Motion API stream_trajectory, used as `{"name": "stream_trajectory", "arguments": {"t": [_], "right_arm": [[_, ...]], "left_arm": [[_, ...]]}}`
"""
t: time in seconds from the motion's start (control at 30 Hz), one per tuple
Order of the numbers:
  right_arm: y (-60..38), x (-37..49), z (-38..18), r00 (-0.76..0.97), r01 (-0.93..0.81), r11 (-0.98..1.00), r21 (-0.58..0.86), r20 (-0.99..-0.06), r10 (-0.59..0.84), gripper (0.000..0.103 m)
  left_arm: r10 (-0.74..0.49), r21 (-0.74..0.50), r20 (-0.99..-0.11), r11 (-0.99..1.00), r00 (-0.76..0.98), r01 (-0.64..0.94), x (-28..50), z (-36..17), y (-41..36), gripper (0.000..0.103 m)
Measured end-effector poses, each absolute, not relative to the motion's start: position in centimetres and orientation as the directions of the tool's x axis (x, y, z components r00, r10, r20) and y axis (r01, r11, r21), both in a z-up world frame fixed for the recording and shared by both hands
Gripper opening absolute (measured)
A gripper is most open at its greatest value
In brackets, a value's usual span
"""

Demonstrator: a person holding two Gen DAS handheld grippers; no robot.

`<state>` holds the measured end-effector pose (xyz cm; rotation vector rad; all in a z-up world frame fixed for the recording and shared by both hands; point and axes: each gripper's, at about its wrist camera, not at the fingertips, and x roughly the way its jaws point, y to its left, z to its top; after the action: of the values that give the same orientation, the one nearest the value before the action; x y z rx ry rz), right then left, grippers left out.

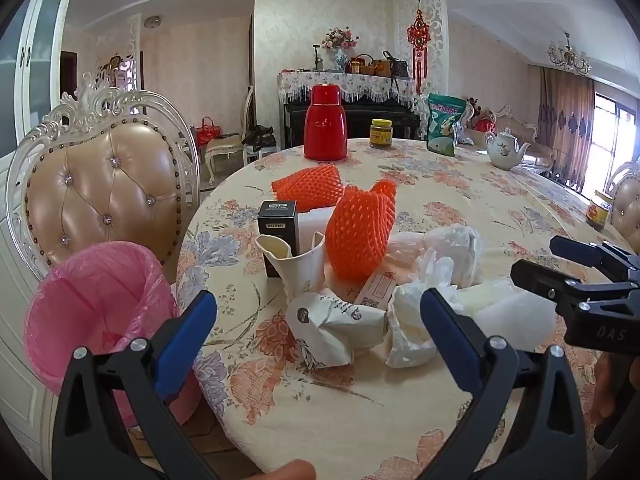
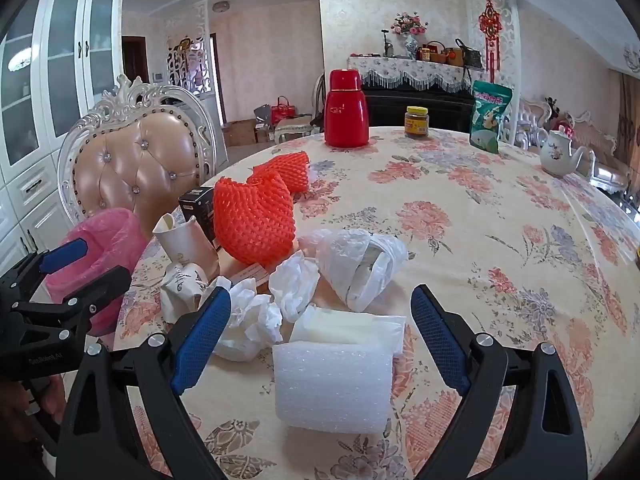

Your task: Collect trash

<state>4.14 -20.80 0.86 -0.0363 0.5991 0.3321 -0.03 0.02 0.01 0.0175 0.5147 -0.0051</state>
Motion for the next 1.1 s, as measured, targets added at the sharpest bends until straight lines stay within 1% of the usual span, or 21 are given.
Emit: {"name": "stream_trajectory", "arguments": {"t": [1.1], "right_arm": [[-20.6, 4.3, 0.7, 0.774, -0.317, 0.946, 0.065, -0.560, 0.297, 0.086]], "left_arm": [[-0.004, 0.002, -0.499, 1.000, 0.867, 0.006, -0.2, -0.9, 0.5, 0.098]]}}
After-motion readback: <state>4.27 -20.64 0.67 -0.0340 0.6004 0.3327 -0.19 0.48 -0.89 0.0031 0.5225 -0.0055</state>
